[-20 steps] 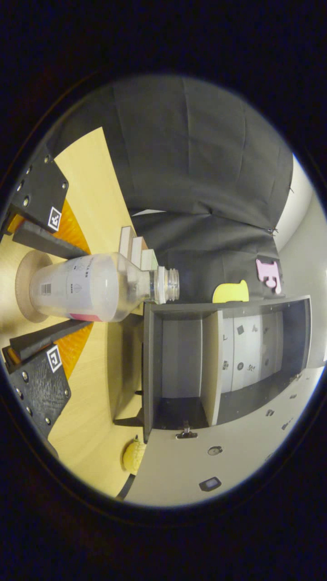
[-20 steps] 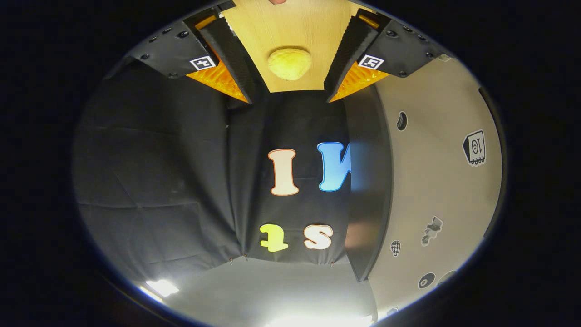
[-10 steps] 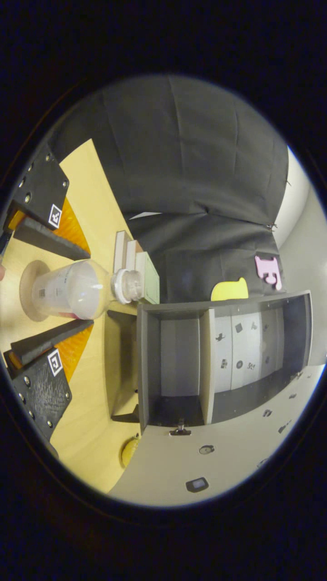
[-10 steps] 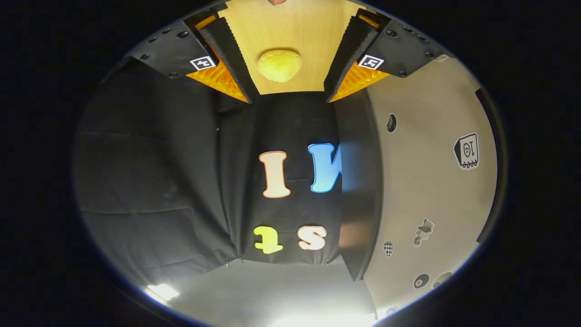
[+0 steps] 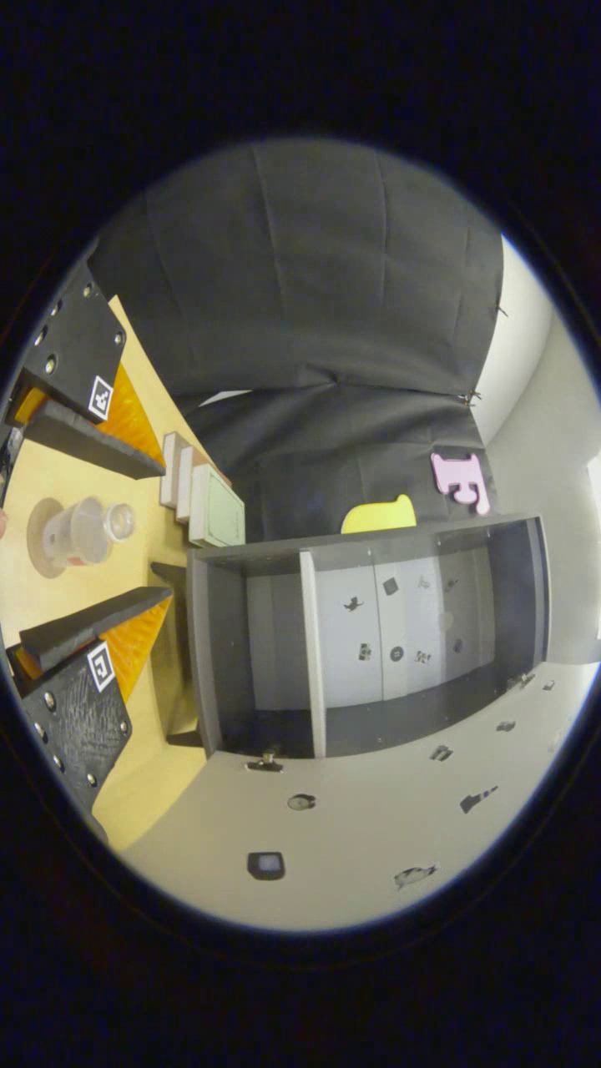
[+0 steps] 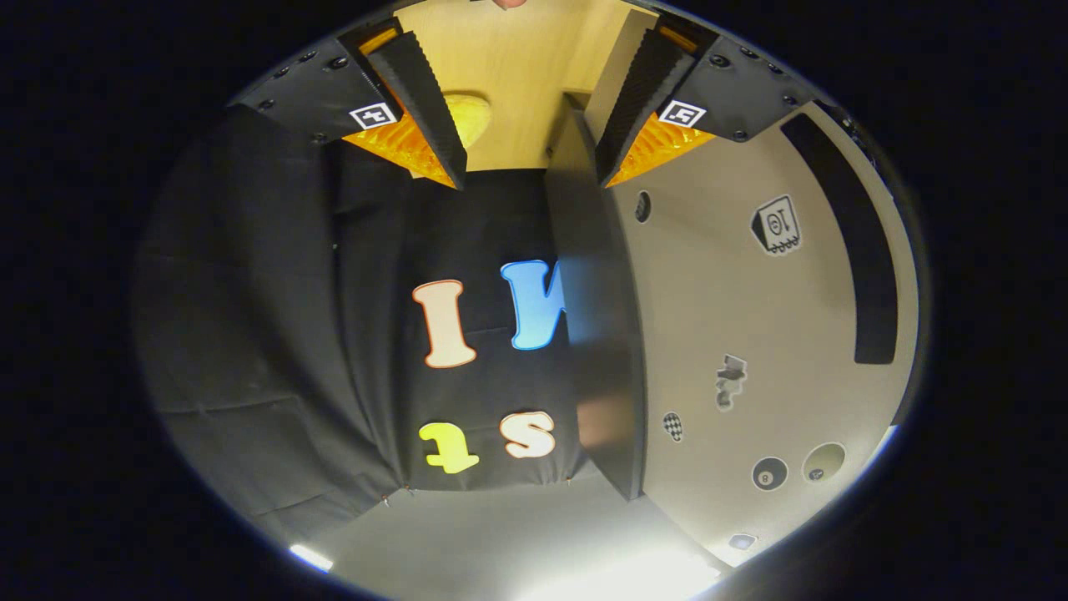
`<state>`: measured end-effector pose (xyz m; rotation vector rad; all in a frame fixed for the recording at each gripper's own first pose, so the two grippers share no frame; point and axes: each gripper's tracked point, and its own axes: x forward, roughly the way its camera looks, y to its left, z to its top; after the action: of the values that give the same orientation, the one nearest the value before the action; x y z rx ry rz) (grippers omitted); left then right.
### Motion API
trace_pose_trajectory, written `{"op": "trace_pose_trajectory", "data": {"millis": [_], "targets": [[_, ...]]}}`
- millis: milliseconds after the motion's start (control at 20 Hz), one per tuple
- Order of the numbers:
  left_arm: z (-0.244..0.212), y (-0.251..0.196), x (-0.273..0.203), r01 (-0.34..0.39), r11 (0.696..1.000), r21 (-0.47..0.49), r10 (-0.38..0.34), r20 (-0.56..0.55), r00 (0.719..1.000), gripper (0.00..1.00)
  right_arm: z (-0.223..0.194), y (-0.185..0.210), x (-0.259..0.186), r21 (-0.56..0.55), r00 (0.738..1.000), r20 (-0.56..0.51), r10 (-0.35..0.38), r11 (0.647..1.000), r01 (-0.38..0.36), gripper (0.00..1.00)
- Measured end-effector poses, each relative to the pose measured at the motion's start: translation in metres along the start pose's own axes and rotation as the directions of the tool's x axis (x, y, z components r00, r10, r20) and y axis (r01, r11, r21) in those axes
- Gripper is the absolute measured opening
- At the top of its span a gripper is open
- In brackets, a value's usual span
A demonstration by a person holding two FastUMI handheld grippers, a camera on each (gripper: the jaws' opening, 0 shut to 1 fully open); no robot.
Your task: Open the cabinet door with the right hand, grasp the bottle in the cabinet with the left hand and place it on the coaster, then close the cabinet door with the right hand.
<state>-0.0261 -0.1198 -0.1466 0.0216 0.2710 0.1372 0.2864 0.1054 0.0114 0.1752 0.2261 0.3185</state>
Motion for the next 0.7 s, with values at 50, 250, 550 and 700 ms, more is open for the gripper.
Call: {"op": "trace_pose_trajectory", "data": {"millis": [50,250,550,700], "targets": [[0.012,-0.007,0.001,0.022,1.000,-0.013,-0.022,0.010,1.000,0.79,0.004,0.011,-0.003,0.001,0.999,-0.006,0.033,0.999,-0.033,0.98],[0.049,-0.017,0.012,0.084,0.996,-0.040,-0.081,0.068,0.994,0.78,0.025,0.051,-0.012,0.001,0.992,0.014,0.128,0.992,-0.128,0.93],[0.073,-0.005,0.029,0.172,0.985,0.008,-0.172,0.115,0.978,0.79,0.032,0.078,-0.016,0.000,0.991,0.040,0.127,0.992,-0.127,0.93],[0.079,0.005,0.036,0.203,0.979,0.008,-0.202,0.131,0.970,0.79,0.028,0.088,-0.012,0.023,0.993,0.043,0.108,0.994,-0.109,0.85]]}}
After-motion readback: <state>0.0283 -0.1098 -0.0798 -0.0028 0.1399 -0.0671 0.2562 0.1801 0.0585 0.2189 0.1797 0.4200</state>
